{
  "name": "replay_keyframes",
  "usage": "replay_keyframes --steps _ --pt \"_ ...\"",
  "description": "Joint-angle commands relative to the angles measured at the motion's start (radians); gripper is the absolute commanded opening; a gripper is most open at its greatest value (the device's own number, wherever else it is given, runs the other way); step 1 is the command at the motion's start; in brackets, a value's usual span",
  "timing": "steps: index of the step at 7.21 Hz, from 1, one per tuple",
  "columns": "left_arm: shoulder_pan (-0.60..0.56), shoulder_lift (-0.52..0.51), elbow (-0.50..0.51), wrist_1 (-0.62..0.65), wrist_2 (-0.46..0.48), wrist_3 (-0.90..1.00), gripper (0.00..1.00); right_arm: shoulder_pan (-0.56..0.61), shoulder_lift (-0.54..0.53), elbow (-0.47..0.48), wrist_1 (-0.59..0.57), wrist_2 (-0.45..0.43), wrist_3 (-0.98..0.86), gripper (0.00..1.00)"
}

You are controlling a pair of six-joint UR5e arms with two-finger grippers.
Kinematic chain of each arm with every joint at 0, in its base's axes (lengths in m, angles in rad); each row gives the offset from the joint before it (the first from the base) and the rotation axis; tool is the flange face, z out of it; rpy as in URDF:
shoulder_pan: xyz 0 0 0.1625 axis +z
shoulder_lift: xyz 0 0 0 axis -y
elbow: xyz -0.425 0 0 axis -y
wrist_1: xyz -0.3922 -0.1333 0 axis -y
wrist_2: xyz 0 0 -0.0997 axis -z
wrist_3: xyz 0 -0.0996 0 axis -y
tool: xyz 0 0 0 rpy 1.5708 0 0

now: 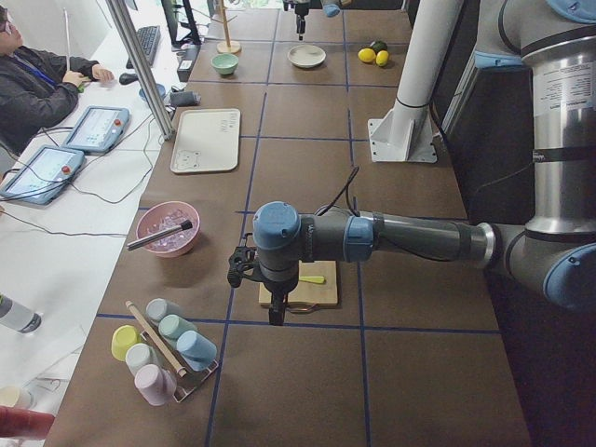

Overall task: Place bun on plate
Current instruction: 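Reach the right gripper toward the rim of the white plate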

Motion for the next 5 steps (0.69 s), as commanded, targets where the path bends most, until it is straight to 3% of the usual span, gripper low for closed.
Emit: replay_keyframes --steps 1,3,4,5 --pt "0.0 0.0 0.0 -0.002 0.0 0.0 1.0 -0.04 -0.003 -0.075 0.118 -0.001 0.042 0.86" --pt "0.0 0.0 0.0 0.001 0.0 0.002 1.0 -0.039 -0.013 -0.05 0.118 0.029 0.042 0.1" --pt "0.0 0.0 0.0 0.001 0.0 0.002 1.0 -0.037 -0.015 -0.045 0.118 0.037 0.043 0.01" --pt "0.0 0.0 0.0 0.001 0.0 0.002 1.0 -0.037 -0.015 -0.042 0.118 0.037 0.047 0.0"
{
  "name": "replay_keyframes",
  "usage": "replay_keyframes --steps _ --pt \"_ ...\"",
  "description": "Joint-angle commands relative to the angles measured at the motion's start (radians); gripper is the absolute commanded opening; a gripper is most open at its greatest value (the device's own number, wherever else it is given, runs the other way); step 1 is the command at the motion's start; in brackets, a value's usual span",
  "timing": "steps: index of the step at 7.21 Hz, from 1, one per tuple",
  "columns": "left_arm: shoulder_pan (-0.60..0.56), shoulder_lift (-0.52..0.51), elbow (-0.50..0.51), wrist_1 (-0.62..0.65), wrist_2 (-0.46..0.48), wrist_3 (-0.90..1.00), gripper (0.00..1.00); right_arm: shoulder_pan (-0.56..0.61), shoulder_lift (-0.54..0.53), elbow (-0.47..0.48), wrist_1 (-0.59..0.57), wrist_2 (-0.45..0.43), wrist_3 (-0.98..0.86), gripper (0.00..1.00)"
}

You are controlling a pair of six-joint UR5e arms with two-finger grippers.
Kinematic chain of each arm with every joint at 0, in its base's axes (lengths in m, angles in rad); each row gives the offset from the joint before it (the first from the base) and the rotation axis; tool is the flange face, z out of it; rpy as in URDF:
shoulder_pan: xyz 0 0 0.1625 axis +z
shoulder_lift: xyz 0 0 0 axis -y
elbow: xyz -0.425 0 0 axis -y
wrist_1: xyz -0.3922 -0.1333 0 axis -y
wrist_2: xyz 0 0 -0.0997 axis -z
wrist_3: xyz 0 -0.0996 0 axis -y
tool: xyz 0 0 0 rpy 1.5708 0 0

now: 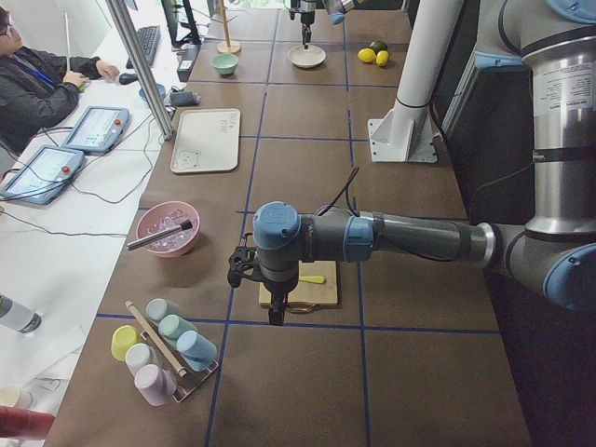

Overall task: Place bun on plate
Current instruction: 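Reach the right gripper toward the rim of the white plate, then grip the plate rim with the right gripper and slide it toward the table center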

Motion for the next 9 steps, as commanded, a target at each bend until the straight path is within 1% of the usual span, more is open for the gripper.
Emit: replay_keyframes --steps 1,2,3,4,5,6,7,8,9 --pt "0.0 0.0 0.0 0.002 0.0 0.0 1.0 0.0 -0.002 0.006 0.0 0.006 0.003 0.0" --pt "0.0 0.0 0.0 0.002 0.0 0.0 1.0 0.0 -0.002 0.009 0.0 0.007 0.003 0.0" --pt "0.0 0.0 0.0 0.002 0.0 -0.001 1.0 0.0 0.0 0.036 -0.003 0.009 0.044 0.0" --pt "0.0 0.0 0.0 0.002 0.0 -0.001 1.0 -0.001 0.007 0.094 -0.012 0.012 0.095 0.0" --pt "0.0 0.0 0.0 0.003 0.0 0.0 1.0 -0.013 0.03 0.16 -0.042 0.062 0.166 0.0" --pt "0.0 0.0 0.002 0.003 0.002 -0.001 1.0 -0.05 0.12 0.213 -0.129 0.087 0.211 0.0" --pt "0.0 0.0 0.002 0.005 0.002 -0.001 1.0 -0.122 0.218 0.274 -0.226 0.073 0.33 0.0" --pt "0.0 0.002 0.002 0.006 0.002 -0.001 1.0 -0.189 0.315 0.278 -0.236 0.03 0.432 0.0" --pt "0.0 0.002 0.002 0.006 0.002 -0.001 1.0 -0.263 0.381 0.278 -0.249 -0.029 0.508 0.0"
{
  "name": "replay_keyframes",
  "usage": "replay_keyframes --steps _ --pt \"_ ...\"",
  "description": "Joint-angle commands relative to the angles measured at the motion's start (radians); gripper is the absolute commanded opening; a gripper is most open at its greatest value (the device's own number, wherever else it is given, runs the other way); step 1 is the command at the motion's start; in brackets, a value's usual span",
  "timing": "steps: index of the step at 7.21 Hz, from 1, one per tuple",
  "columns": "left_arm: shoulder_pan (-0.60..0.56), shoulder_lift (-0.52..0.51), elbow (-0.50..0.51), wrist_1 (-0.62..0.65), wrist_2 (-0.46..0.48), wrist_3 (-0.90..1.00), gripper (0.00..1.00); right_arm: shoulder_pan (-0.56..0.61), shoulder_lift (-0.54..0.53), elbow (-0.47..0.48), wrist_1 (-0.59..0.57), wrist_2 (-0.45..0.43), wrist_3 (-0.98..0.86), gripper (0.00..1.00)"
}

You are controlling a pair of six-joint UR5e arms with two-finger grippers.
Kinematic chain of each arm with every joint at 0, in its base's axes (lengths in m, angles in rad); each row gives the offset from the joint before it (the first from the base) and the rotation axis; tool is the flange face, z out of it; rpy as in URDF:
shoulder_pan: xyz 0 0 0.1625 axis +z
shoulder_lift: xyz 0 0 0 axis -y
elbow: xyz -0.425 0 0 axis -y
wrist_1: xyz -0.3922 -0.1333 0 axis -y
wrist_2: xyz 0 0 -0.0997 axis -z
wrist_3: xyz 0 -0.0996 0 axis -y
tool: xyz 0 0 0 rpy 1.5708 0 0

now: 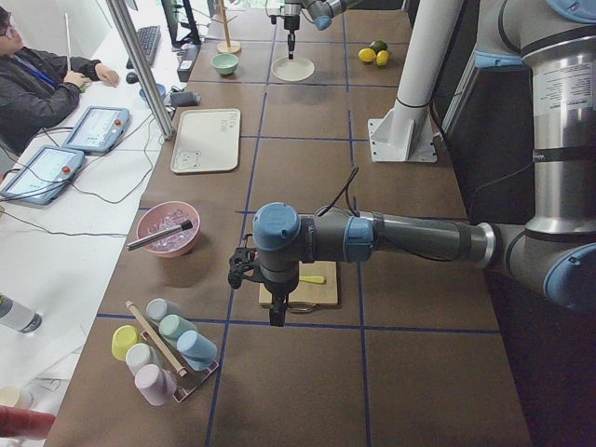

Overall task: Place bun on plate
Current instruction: 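Grip the plate rim with the right gripper and slide it toward the table center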

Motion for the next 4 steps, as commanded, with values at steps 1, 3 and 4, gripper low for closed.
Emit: replay_keyframes --steps 1,3,4 --pt "0.0 0.001 0.0 0.001 -0.001 0.0 1.0 -0.167 0.185 0.011 -0.085 -0.117 0.271 0.0" --pt "0.0 -0.001 -0.001 -0.001 -0.001 0.0 1.0 -0.344 0.365 0.002 -0.308 -0.33 0.326 0.0" --pt "0.0 -0.001 -0.001 -0.002 -0.001 0.0 1.0 -0.413 0.408 -0.01 -0.361 -0.425 0.358 0.0"
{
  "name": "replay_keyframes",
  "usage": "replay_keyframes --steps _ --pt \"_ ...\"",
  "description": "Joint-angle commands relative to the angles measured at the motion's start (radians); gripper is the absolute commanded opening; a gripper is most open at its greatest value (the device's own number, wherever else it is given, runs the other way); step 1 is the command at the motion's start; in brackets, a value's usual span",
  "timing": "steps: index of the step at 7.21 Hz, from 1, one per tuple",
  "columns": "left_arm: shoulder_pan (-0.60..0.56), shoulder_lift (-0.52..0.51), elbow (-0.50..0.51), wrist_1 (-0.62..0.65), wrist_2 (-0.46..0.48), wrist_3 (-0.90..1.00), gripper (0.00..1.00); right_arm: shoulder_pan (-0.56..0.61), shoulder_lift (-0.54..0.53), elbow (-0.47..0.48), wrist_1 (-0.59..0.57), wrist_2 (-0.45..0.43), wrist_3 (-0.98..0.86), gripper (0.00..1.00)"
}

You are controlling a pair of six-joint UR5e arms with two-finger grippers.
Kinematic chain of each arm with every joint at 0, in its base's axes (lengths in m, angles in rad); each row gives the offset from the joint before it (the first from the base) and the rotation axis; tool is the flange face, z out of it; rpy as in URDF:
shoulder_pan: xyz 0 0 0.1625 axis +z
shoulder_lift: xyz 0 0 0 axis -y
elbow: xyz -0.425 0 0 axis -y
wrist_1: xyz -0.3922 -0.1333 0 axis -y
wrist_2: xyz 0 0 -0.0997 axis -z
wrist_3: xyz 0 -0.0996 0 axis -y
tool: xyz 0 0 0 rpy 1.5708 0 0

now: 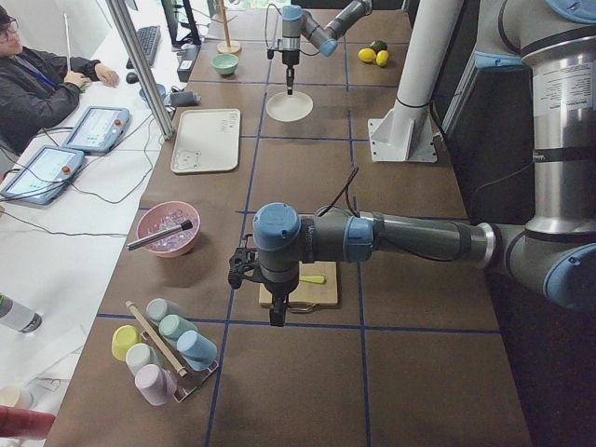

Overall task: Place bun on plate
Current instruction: 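Grip the plate rim with the right gripper and slide it toward the table center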

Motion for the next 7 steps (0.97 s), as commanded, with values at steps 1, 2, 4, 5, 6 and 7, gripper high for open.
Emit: replay_keyframes --steps 1,2,4,5,6,7 --pt "0.0 0.0 -0.001 -0.002 0.0 0.0 1.0 -0.123 0.086 -0.021 -0.097 -0.141 0.068 0.0" --pt "0.0 0.0 -0.001 -0.002 0.0 0.002 1.0 -0.141 0.086 -0.025 -0.095 -0.16 0.071 0.0" --pt "0.0 0.0 -0.001 -0.002 0.0 0.002 1.0 -0.15 0.086 -0.031 -0.091 -0.181 0.071 0.01" --pt "0.0 0.0 -0.001 -0.002 0.0 0.002 1.0 -0.153 0.088 -0.03 -0.089 -0.183 0.089 0.34" --pt "0.0 0.0 -0.001 -0.002 0.0 0.002 1.0 -0.153 0.086 -0.015 -0.095 -0.207 0.155 0.99" --pt "0.0 0.0 -0.001 -0.002 0.0 0.002 1.0 -0.137 0.086 -0.007 -0.119 -0.2 0.152 1.0"
